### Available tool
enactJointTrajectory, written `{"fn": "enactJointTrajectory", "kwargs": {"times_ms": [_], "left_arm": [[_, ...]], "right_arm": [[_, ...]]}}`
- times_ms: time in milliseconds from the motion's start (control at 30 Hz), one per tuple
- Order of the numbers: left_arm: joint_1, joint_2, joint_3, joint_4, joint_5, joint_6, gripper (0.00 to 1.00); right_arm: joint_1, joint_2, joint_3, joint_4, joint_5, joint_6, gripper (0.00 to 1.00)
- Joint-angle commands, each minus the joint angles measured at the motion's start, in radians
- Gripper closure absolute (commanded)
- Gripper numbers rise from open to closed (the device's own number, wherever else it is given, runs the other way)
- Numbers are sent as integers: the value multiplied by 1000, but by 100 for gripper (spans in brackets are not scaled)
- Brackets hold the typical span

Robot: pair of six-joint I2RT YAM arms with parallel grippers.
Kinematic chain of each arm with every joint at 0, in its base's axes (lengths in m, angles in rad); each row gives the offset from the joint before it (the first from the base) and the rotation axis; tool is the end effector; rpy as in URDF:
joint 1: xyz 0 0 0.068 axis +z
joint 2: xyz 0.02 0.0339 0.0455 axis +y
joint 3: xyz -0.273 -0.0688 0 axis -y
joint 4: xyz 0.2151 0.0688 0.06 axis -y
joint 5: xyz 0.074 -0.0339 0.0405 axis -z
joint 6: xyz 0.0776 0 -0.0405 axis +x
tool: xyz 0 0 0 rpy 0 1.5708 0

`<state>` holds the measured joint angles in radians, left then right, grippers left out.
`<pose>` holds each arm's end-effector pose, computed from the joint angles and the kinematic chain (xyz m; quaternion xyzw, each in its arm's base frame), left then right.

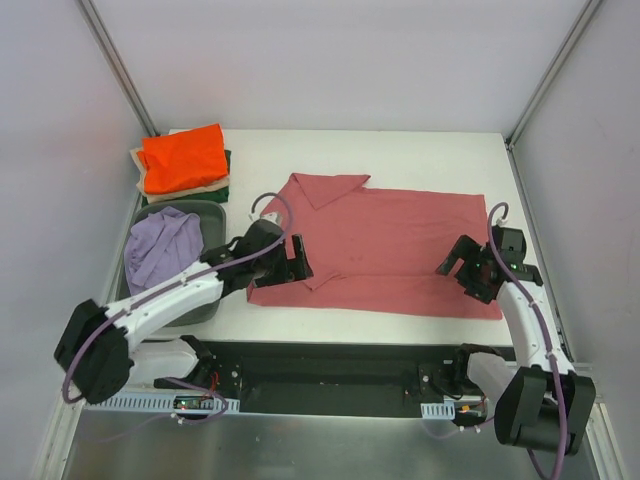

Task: Fold and stack the t-shirts
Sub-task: Fold the flattened tshirt in 1/3 of the way

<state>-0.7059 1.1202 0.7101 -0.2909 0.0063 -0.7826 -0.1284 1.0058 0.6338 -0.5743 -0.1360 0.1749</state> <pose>0.1809 -0.1549 0.2307 -0.0334 0.9063 -0.2875 0.3080 0.1841 -0.0132 0.1994 0.1228 0.9417 0.0718 0.3049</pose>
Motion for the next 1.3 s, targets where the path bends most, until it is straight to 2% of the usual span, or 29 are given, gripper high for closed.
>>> {"fn": "enactJointTrajectory", "kwargs": {"times_ms": [0,100,233,467,800,1067,1133,1267], "left_arm": [[-29,182,110,-1,-63,-3,10],[-29,295,163,38,-23,26,27],[-30,401,189,78,44,28,44],[-30,492,213,76,63,14,51],[-29,553,262,72,44,28,72],[-30,546,292,38,0,49,75],[-30,553,307,32,-26,62,79],[-29,595,354,15,-32,98,100]], "right_arm": [[-2,-59,-31,45,-26,6,4],[-2,-52,-32,44,-39,8,4],[-2,-19,-40,48,-62,6,4],[-2,19,-49,73,-112,8,4],[-2,27,-51,79,-119,8,4],[-2,27,-54,82,-131,6,4],[-2,28,-54,82,-132,5,4],[-2,30,-51,80,-132,3,4]]}}
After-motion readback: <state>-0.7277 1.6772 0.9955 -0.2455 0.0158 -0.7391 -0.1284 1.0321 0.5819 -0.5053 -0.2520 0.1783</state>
